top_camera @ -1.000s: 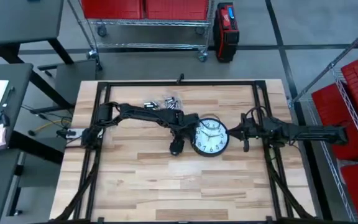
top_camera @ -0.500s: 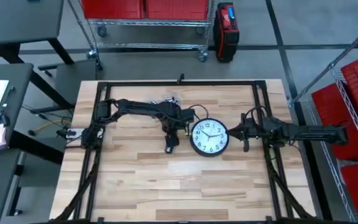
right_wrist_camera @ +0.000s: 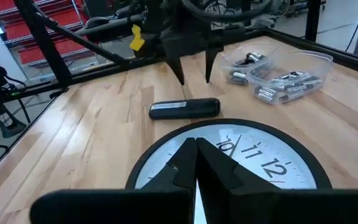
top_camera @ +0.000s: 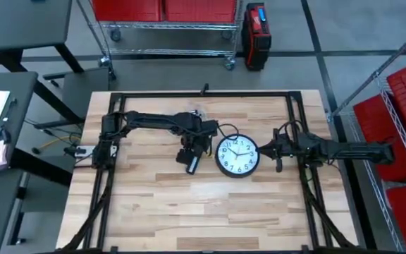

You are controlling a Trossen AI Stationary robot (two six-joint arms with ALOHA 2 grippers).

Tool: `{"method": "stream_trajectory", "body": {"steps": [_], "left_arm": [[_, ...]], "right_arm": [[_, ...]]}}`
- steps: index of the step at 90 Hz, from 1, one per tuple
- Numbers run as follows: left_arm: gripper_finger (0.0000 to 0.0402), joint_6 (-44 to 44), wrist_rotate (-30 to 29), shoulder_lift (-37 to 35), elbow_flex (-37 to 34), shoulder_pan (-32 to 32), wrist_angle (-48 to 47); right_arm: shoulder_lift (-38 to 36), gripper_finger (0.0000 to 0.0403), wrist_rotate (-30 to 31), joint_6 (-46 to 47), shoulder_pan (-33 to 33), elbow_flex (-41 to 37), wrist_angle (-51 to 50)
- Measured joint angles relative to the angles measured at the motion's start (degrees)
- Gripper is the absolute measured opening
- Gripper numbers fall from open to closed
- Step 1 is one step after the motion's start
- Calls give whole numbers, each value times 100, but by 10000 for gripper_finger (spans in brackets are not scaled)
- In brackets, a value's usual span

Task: Insert battery
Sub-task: Open the remote battery cover

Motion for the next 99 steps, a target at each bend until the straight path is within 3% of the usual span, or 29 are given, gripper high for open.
{"method": "stream_trajectory", "body": {"steps": [18, 33, 76, 99], "left_arm": [[207, -1207, 24, 23, -699, -272, -98], [207, -2288, 13, 2, -1168, -625, 413], [207, -3692, 122, 33, -934, -1101, 1285], [207, -3774, 191, 43, -616, -1109, 2520]], "right_arm": [[2, 0, -3, 0, -1, 0, 11], [2, 0, -3, 0, 0, 0, 7], [2, 0, -1, 0, 1, 0, 0], [-1, 0, -1, 0, -1, 0, 0]]}}
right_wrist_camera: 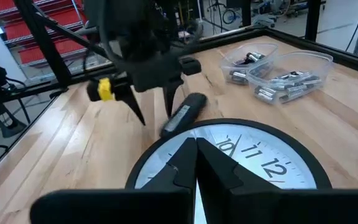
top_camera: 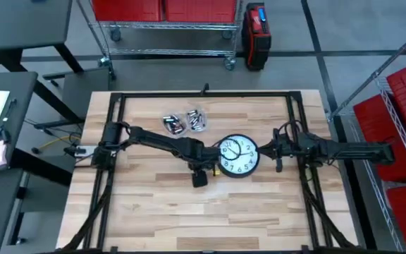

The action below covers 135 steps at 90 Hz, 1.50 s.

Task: Insert battery
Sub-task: Open the remote battery cover

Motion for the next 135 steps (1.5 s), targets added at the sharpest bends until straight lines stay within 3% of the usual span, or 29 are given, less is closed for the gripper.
{"method": "stream_trajectory", "body": {"steps": [16, 38, 51, 82, 108, 135], "left_arm": [[207, 165, -38, -5, 290, 79, -376], [207, 1953, -770, -136, 856, 303, -1568], [207, 2623, 33, -136, 738, 736, -1827], [222, 2806, 599, -133, 674, 1224, -1699], [248, 3665, 648, -133, 674, 1050, -1689], [249, 3660, 508, -133, 672, 1056, -1610]], "right_arm": [[0, 0, 0, 0, 2, 0, -2], [2, 0, 2, 0, 2, 0, -2], [0, 0, 2, 0, 0, -1, -2], [2, 0, 2, 0, 1, 0, -2], [1, 0, 2, 0, 2, 0, -2], [2, 0, 2, 0, 1, -1, -3]]}}
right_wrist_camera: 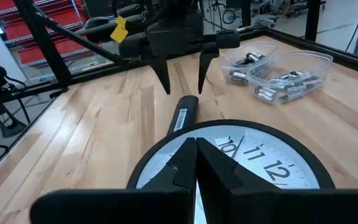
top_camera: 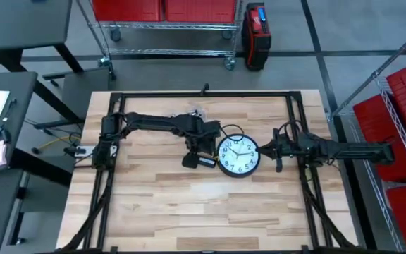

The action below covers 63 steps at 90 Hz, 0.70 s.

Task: Insert battery
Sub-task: Open the remote battery cover

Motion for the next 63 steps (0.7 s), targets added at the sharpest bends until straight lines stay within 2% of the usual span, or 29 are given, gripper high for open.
{"method": "stream_trajectory", "body": {"steps": [18, 34, 63], "left_arm": [[249, -60, -46, 0, -516, -131, 182], [249, -356, -552, 5, -1113, -230, 909], [244, -494, -538, -41, -1520, -244, 1537]], "right_arm": [[-2, 0, 0, 0, 2, 1, -1], [-2, 0, 0, 0, 0, 1, 0], [-2, 0, 4, 0, 2, 1, -3]]}}
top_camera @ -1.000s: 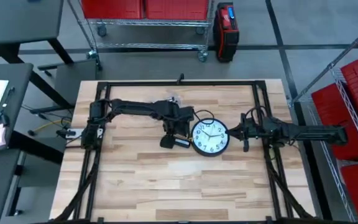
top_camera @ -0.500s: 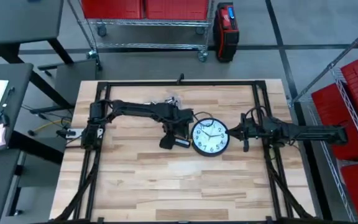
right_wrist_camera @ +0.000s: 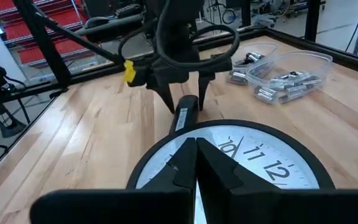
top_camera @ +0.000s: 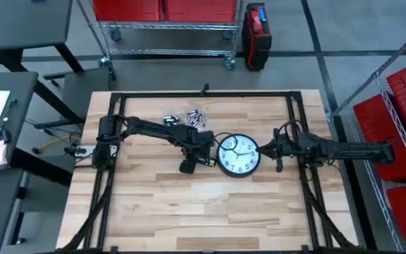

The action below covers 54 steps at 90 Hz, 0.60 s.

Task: Insert battery
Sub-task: Open the remote battery cover

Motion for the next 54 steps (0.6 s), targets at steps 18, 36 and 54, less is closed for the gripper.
{"method": "stream_trajectory", "body": {"steps": [18, 36, 54], "left_arm": [[184, -27, -4, 6, -227, -47, 153], [158, -275, -27, 8, -236, -54, 199], [158, -508, -70, -140, -214, -58, 143]], "right_arm": [[1, 0, 0, 0, 0, -2, 0], [1, 0, 0, 0, 0, 0, 0], [0, 0, 0, 0, -2, -2, 0]]}}
